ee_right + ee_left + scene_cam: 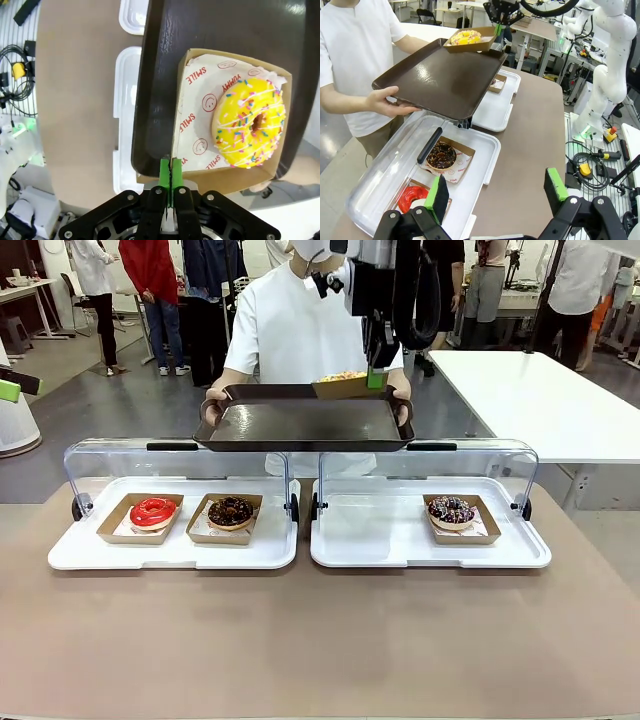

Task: Provide the desired donut to the person.
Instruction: Place the picked Paper togo box onto the Handle tray extended by the person.

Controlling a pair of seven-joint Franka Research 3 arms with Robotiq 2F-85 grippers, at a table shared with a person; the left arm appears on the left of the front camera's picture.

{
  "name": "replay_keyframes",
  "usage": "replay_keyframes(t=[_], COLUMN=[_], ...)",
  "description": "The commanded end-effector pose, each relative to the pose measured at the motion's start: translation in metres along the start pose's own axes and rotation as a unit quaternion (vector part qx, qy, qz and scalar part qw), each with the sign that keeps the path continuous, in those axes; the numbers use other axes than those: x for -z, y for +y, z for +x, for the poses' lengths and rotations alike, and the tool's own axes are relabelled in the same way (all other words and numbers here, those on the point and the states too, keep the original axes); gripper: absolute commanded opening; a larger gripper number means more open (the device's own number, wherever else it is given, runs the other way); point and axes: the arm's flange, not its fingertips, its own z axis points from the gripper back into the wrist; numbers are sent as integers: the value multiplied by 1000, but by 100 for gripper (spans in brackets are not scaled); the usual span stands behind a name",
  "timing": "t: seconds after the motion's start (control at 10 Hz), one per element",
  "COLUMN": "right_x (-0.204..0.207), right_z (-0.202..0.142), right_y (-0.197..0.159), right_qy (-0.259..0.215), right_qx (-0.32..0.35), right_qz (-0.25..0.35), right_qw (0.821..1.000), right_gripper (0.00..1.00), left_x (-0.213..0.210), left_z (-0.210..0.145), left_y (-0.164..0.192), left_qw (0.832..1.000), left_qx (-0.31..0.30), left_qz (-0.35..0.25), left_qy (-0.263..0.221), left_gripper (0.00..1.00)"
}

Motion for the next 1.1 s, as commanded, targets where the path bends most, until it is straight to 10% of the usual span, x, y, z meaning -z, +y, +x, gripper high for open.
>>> replay_keyframes(t=[0.0, 1.0], right_x=[7, 40], right_z=[3, -3], right_y=[-12, -21], right_qy=[-10, -2], right_qx=[25, 86], right_qz=[4, 21], right_qw=[1000, 996], right_gripper=[2, 2], left_x=[0, 0], left_z=[2, 2], left_y=[-1, -1], left_qw=[1000, 1000], left_qx=[-2, -2], left_qz=[-1, -1], left_qy=[-4, -4], left_gripper=[100, 100])
